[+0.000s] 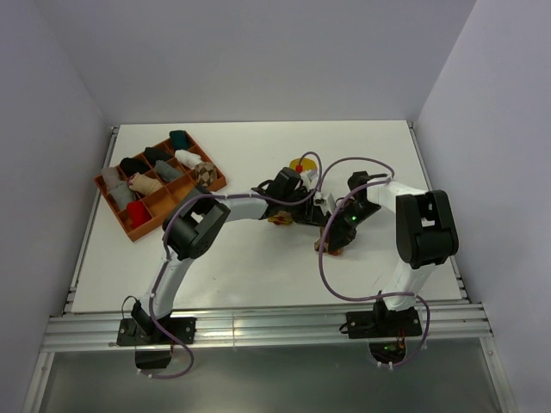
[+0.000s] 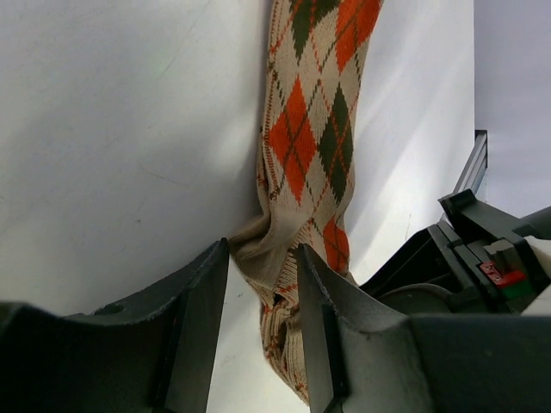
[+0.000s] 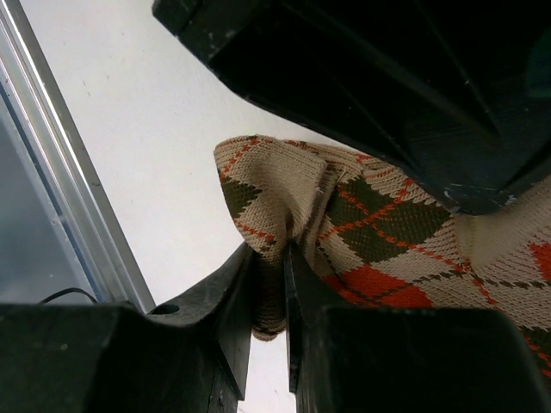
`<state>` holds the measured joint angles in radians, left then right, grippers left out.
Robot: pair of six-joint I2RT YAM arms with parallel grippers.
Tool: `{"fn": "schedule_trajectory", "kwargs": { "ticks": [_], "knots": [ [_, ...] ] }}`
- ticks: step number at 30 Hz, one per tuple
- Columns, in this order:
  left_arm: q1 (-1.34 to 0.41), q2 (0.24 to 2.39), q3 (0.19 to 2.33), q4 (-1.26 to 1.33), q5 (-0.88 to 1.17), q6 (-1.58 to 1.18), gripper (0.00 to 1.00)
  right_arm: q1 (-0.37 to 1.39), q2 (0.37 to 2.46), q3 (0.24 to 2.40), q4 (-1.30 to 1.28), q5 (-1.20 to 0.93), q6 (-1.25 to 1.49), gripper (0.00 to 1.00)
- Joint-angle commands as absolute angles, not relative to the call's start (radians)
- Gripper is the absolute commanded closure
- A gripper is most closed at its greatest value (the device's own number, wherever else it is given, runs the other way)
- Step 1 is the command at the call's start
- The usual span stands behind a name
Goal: Roll the socks
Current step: Roll the sock at the center of the board.
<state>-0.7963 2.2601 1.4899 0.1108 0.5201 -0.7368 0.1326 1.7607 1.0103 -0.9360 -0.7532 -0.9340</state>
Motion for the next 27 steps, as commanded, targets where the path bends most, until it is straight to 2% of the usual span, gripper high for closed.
{"fn": "schedule_trajectory", "kwargs": {
  "ticks": [1, 4, 11, 15, 27],
  "knots": [
    [-0.821, 2.322, 1.506, 0.043, 0.468, -0.690, 0.56, 0.133, 1.775, 1.032, -0.956, -0.759, -0.948, 0.81],
    [-0.822, 2.339, 1.509, 0.041, 0.475, -0.695, 0.58, 0.135, 1.775, 1.032, -0.954, -0.758, -0.948, 0.81],
    [-0.822, 2.367, 1.523, 0.043, 0.491, -0.726, 0.88, 0.135, 1.784, 1.031, -0.957, -0.753, -0.951, 0.81],
    [-0.824, 2.361, 1.517, 0.057, 0.489, -0.742, 0.99, 0.133, 1.782, 1.029, -0.957, -0.752, -0.951, 0.81],
    [-0.726, 2.181, 1.298, 0.158, 0.351, -0.834, 1.00, 0.126, 1.784, 1.118, -0.991, -0.741, -0.937, 0.81]
  ]
}}
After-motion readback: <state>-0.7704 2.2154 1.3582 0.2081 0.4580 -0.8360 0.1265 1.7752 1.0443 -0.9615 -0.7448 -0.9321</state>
